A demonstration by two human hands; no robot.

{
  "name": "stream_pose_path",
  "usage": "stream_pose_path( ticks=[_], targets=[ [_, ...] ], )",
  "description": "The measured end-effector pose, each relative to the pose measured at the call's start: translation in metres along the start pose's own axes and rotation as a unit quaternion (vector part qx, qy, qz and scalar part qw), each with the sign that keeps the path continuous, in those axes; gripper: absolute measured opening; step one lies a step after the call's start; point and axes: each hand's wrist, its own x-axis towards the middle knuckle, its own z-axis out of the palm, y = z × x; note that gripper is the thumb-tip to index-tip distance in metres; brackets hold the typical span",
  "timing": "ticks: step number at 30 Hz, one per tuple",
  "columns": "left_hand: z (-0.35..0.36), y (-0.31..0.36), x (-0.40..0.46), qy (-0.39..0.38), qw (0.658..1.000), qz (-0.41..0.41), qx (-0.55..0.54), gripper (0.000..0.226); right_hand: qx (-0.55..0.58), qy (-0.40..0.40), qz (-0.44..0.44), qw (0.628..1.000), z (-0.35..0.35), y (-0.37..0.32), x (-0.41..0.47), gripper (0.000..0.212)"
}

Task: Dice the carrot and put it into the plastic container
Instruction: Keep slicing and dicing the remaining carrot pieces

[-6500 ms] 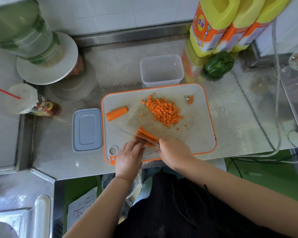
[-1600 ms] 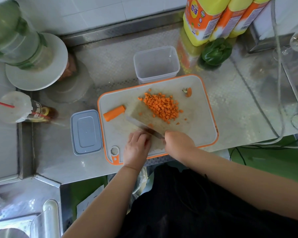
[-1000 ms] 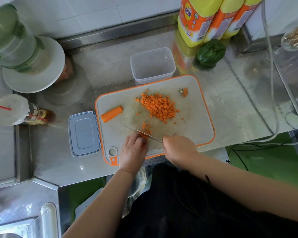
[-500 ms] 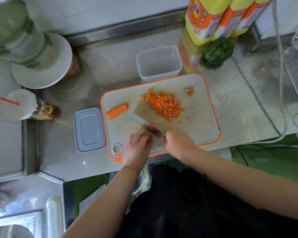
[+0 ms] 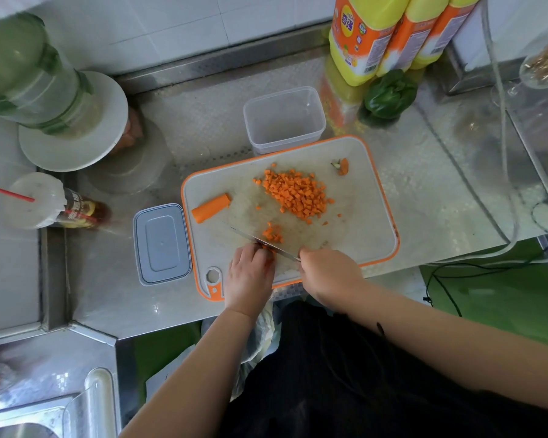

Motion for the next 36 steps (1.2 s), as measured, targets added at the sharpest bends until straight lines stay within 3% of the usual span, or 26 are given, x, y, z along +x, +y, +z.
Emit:
stream_pose_path(
  ticks=[5,9,13,16,21,27,36],
  targets=[
    [0.001,-0.004,0.002,-0.008,1.0,0.006,-0.019,0.008,-0.013,-0.019,0.004,1.0,0.0,-0.002,0.001,0.01],
    [0.005,-0.008,-0.001,0.009,0.999,0.015,-0.036,0.025,-0.019,-0.037,0.019,0.999,-0.002,-0.005,0.007,0.016],
    [0.007,-0.009,-0.002,0.018,0.998,0.02,-0.05,0.027,-0.022,-0.042,0.03,0.998,0.005,-0.008,0.014,0.017],
    [0.007,-0.011,-0.002,0.025,0.998,0.031,-0.05,0.023,0.011,-0.032,0.039,0.999,0.01,-0.006,0.02,0.011],
    [0.006,-0.013,-0.004,0.031,0.996,0.055,-0.056,0.017,0.086,-0.032,0.067,0.994,0.003,0.002,0.023,0.028],
    [-0.002,-0.011,-0.009,0.049,0.996,0.044,-0.051,0.022,0.045,-0.019,0.02,0.999,-0.001,-0.001,0.01,0.018],
    [-0.003,-0.014,-0.006,-0.004,0.998,0.018,-0.059,0.026,-0.019,-0.045,-0.002,0.999,-0.004,-0.01,0.0,0.004]
  ],
)
